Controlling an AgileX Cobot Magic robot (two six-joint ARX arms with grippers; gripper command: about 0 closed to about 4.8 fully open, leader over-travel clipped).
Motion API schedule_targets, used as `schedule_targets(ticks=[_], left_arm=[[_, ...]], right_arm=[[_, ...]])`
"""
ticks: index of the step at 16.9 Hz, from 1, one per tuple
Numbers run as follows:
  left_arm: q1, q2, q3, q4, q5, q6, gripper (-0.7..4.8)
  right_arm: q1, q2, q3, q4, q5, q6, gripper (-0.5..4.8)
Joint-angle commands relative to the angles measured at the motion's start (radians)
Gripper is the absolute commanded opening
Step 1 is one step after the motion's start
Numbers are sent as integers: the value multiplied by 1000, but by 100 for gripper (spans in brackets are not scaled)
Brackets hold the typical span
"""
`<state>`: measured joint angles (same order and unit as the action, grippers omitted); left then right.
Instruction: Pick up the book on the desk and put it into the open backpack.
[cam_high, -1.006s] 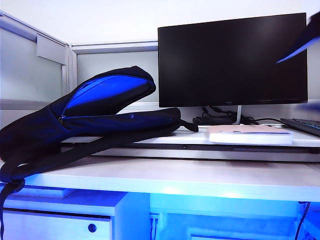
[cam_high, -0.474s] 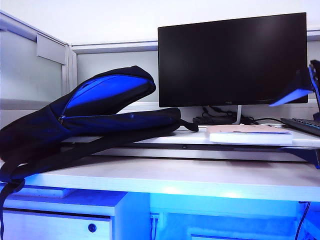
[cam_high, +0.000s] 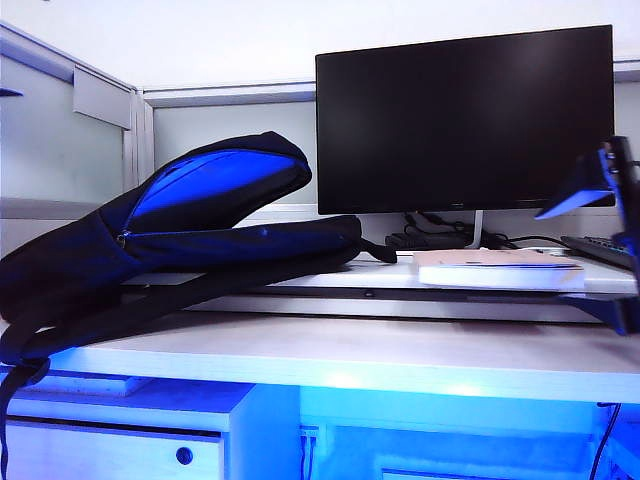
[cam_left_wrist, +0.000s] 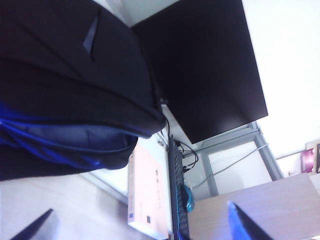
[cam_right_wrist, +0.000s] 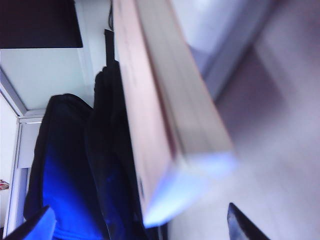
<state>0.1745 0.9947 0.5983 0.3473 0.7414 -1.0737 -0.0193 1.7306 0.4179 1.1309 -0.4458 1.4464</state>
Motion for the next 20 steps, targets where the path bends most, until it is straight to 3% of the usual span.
schedule_targets(ticks=[1, 6, 9, 10, 11, 12, 16, 20], left_arm=[[0, 10, 3, 18, 8, 4, 479], [0, 11, 3, 21, 19, 4, 479], [0, 11, 3, 21, 19, 4, 479], [0, 11, 3, 21, 19, 4, 479], [0, 11, 3, 21, 19, 4, 479], [0, 12, 3, 21, 20, 4, 479], [-26, 41, 3, 43, 24, 3, 479], [-95, 114, 3, 87, 19, 2, 479]], right_arm=[[0, 22, 49, -32, 1, -8, 440], [0, 42, 116, -133, 50, -71, 437], [0, 42, 120, -165, 63, -89, 274], [0, 42, 120, -165, 66, -90, 121], [0, 42, 120, -166, 77, -90, 36], [0, 42, 120, -166, 89, -90, -6], [0, 42, 121, -110, 68, -146, -6], [0, 42, 121, 92, 49, -135, -6]])
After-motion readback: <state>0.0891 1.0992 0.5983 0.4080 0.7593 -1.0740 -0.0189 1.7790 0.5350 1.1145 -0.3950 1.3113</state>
